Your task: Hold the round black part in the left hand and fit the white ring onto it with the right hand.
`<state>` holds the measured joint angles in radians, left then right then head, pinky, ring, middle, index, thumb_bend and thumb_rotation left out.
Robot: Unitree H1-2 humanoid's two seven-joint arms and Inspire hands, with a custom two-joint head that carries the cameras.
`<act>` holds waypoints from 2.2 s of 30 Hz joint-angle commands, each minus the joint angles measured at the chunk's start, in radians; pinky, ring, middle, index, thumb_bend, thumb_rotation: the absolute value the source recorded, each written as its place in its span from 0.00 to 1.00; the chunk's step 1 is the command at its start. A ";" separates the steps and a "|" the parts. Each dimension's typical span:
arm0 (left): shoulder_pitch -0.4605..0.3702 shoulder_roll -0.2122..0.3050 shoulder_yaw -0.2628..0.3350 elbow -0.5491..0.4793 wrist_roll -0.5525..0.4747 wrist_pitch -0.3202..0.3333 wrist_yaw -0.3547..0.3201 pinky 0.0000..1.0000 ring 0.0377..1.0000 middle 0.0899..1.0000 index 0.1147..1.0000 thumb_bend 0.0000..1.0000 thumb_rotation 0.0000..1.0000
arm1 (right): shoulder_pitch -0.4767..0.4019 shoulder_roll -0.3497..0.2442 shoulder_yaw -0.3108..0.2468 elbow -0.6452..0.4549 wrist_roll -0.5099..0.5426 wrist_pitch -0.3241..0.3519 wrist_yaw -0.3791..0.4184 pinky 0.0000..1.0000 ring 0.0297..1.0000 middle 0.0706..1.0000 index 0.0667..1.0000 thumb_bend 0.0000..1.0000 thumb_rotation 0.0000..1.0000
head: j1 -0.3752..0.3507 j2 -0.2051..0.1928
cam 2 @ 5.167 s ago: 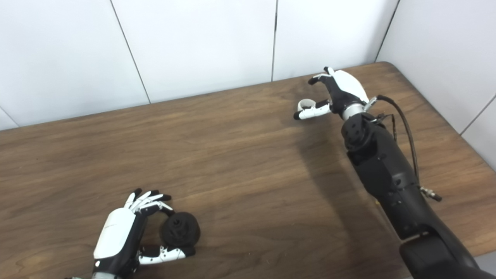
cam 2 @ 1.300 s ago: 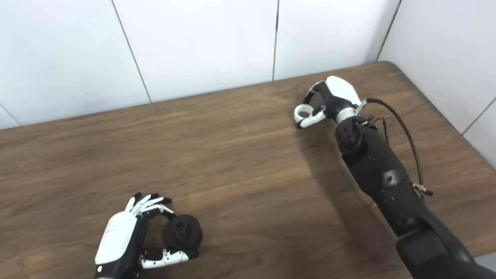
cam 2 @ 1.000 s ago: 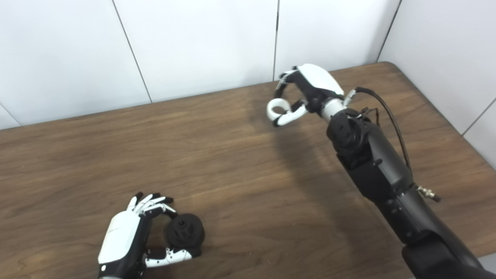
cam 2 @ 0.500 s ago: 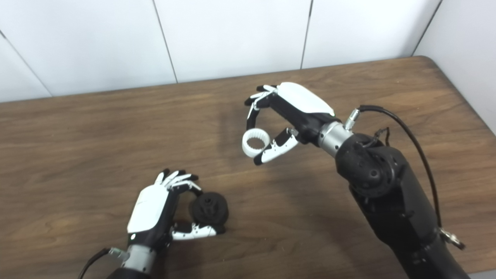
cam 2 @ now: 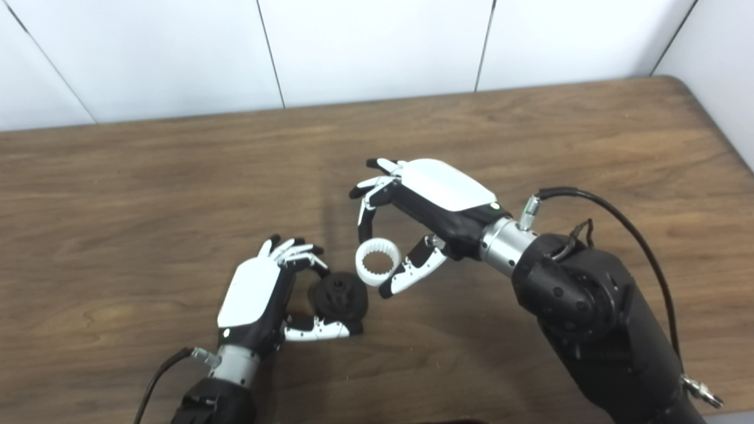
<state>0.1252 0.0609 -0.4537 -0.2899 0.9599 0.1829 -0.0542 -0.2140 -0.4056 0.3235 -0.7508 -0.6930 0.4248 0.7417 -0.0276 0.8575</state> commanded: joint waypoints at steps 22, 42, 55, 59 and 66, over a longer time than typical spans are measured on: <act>-0.016 -0.017 -0.030 0.009 0.015 0.012 -0.033 1.00 0.88 0.76 0.42 0.52 0.05 | -0.027 0.074 0.030 0.091 -0.045 -0.130 -0.054 1.00 1.00 0.84 0.45 0.52 0.14 | 0.010 0.011; -0.018 -0.025 -0.049 -0.008 0.030 0.044 -0.045 1.00 0.88 0.76 0.42 0.52 0.05 | -0.030 0.077 0.030 0.168 -0.095 -0.195 -0.092 1.00 1.00 0.84 0.45 0.52 0.13 | 0.022 0.020; -0.023 -0.035 -0.050 -0.005 0.043 0.050 -0.054 1.00 0.88 0.76 0.42 0.52 0.05 | -0.013 0.083 0.030 0.174 -0.099 -0.223 -0.099 1.00 0.99 0.84 0.45 0.52 0.14 | 0.035 0.020; -0.022 -0.038 -0.051 -0.005 0.046 0.050 -0.055 1.00 0.88 0.76 0.42 0.52 0.05 | -0.012 0.084 0.033 0.174 -0.102 -0.223 -0.098 1.00 0.99 0.84 0.45 0.52 0.14 | 0.038 0.021; -0.021 -0.042 -0.052 -0.002 0.049 0.050 -0.053 1.00 0.88 0.76 0.42 0.52 0.05 | -0.011 0.089 0.033 0.173 -0.102 -0.222 -0.100 1.00 0.99 0.84 0.45 0.52 0.14 | 0.043 0.023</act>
<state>0.1097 0.0285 -0.4887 -0.2934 1.0043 0.2342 -0.0833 -0.2065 -0.3232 0.3669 -0.5607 -0.7937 0.2268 0.6674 0.0153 0.8790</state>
